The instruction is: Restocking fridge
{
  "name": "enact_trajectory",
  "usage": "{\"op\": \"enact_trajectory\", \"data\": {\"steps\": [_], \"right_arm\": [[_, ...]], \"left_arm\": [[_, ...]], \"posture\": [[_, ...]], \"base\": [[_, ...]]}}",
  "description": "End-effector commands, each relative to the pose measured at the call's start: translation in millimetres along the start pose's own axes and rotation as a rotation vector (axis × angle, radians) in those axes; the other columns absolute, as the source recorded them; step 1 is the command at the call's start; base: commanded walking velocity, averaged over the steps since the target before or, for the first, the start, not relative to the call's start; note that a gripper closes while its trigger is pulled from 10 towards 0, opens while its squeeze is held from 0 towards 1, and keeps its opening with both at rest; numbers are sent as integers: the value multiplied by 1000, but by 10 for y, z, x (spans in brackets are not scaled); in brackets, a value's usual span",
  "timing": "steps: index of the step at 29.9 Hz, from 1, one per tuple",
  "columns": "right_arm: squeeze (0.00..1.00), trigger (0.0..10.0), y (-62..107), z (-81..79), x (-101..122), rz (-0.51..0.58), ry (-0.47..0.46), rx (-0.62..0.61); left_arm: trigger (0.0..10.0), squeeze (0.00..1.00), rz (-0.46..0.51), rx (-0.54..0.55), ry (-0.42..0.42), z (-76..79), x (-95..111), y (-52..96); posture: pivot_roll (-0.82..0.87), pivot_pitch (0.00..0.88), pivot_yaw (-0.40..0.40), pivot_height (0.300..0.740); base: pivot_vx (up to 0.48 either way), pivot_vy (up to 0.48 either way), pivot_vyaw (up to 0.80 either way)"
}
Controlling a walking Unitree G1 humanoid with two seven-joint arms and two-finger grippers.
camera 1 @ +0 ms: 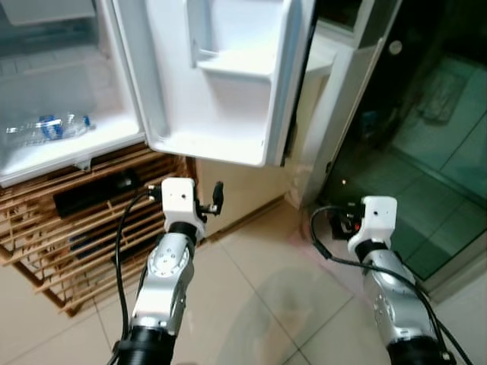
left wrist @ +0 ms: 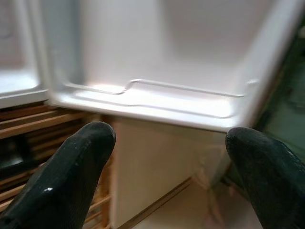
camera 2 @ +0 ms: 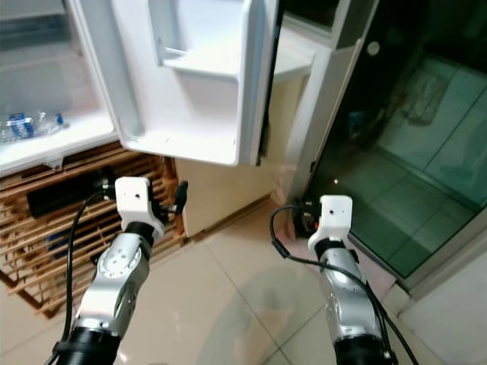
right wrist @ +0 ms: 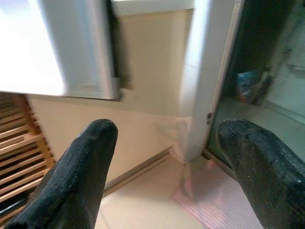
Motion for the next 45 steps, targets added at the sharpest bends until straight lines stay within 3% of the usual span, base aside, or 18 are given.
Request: {"op": "enact_trajectory", "data": {"steps": [1, 5, 10, 13, 26, 32, 40, 45], "right_arm": [[0, 10000, -34, 9, 110, 29, 10, 1], [0, 10000, 41, 81, 86, 26, 3, -18], [0, 10000, 118, 158, -27, -9, 8, -41], [0, 10000, 117, 142, -37, -10, 7, -42], [0, 10000, -9, 62, 128, 17, 33, -3], [0, 10000, -72, 16, 169, 6, 54, 31], [0, 10000, -108, -152, 110, -16, 65, 90], [0, 10000, -76, -196, 37, -22, 50, 82]], "left_arm": [[10000, 0, -4, 12, -9, -31, 7, 3], [10000, 0, -14, -27, -41, -46, -48, 109], [10000, 0, -10, -165, -124, 129, -65, 183], [10000, 0, 22, -177, -80, 147, 9, 167], [10000, 0, 29, -157, -63, 202, 67, 136], [10000, 0, 15, -74, -39, 99, 53, 87], [10000, 0, 20, -57, -48, 19, 52, 149], [10000, 0, 67, -110, -79, -7, 129, 160]], "posture": [[55, 0, -50, 740], [50, 0, -49, 740], [48, 0, -42, 740], [44, 0, -34, 740], [29, 0, -61, 740], [59, 0, -106, 740], [81, 0, -81, 740], [73, 0, -43, 740]], "base": [[461, 0, 0], [464, 0, 0], [369, 0, 0], [0, 0, 0], [417, -76, 0], [441, 0, 0], [216, 0, 92], [0, -288, 737]]}}
Point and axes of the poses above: a point about 5 cm out from each wrist's last joint towards the gripper, its own y axis pointing back from the gripper into the wrist, its own x axis along the axis of the wrist's last joint, z = x × y, the point moved 2 cm from there along -y, pointing out of the wrist towards the gripper, and after that the axes turned 12 degrees about -y, right-handed, at the moved point
